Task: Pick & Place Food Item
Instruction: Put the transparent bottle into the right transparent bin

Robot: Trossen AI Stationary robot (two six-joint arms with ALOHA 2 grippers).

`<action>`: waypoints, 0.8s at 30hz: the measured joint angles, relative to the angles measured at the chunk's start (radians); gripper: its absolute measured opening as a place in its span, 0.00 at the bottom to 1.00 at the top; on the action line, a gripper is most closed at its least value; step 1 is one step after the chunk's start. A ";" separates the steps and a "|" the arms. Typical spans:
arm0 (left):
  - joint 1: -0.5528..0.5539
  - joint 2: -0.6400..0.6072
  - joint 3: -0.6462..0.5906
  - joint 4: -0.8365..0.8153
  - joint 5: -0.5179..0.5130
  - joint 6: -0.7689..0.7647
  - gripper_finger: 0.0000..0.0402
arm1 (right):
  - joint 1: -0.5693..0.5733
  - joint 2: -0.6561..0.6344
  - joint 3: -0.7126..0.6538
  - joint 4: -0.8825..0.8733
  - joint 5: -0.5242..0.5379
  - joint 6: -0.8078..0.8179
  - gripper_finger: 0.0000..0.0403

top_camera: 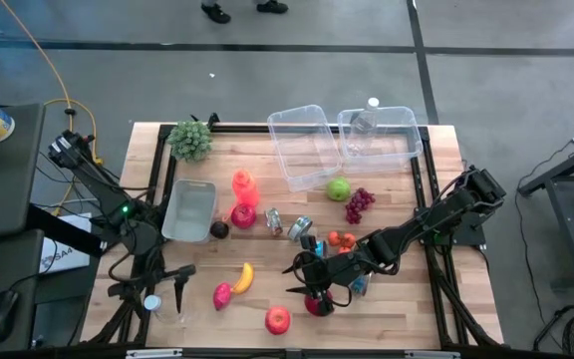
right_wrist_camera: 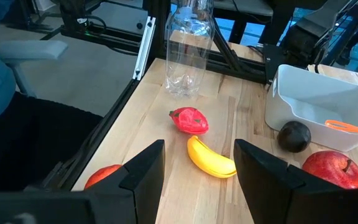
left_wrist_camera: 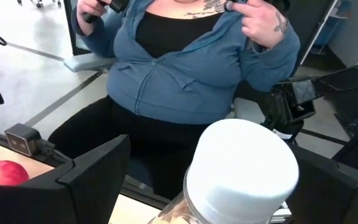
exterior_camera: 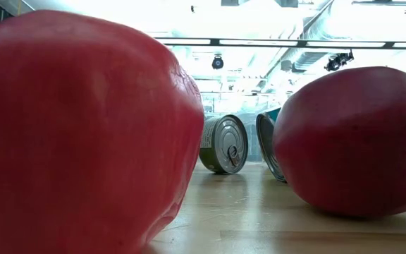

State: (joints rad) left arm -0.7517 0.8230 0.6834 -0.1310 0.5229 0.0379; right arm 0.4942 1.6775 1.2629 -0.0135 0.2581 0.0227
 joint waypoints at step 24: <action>0.001 0.030 0.000 -0.005 -0.111 0.024 0.46 | 0.000 0.000 0.000 0.000 0.000 0.000 0.45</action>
State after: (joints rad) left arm -0.7510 0.8534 0.6834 -0.1356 0.4123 0.0618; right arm 0.4942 1.6775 1.2629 -0.0132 0.2583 0.0224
